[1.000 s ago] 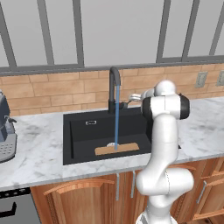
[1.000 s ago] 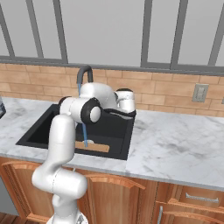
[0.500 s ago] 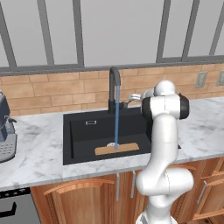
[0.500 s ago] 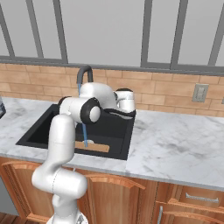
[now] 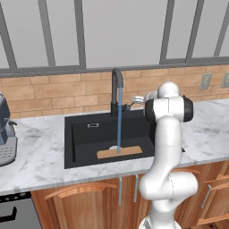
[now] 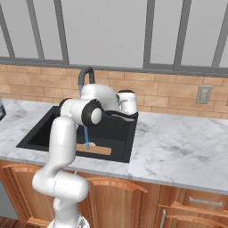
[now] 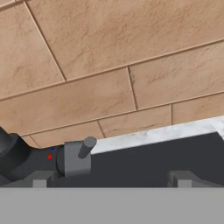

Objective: Turn on the sink faucet with hot water and rinse the cutting board for ten seconds, then turn off the faucet. Push the cutting board to reach the water if necessary.

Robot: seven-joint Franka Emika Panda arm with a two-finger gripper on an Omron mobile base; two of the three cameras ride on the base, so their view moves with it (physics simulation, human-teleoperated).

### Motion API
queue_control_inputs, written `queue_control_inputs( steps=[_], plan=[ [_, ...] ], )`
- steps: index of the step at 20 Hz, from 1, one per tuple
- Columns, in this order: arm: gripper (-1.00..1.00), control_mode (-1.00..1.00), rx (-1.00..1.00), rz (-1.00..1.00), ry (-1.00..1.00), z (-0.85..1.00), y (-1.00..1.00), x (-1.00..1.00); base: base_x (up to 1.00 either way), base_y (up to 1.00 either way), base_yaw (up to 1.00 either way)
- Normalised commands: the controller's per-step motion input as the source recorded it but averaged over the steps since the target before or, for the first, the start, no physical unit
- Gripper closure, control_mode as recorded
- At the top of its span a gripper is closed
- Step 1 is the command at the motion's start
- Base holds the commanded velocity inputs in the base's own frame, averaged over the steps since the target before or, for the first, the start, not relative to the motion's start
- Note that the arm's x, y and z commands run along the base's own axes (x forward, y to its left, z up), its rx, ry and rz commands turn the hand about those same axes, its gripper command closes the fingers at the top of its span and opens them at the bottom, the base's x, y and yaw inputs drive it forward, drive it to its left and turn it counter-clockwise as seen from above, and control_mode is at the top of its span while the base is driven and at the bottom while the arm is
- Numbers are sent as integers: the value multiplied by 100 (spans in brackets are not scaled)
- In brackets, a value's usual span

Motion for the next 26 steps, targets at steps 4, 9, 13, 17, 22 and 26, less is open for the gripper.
queue_control_inputs(
  steps=[4,9,13,17,22,26],
  plan=[
    [-100,-100,0,0,0,0,0,0,0,0,0],
    [-100,-100,0,0,0,0,0,0,0,0,0],
    [-100,-100,0,0,0,0,0,0,0,0,0],
    [-100,-100,0,0,0,0,0,0,0,0,0],
    [-100,-100,0,0,0,0,0,0,0,0,0],
    [-100,-100,0,0,0,0,0,0,0,0,0]
  ],
)
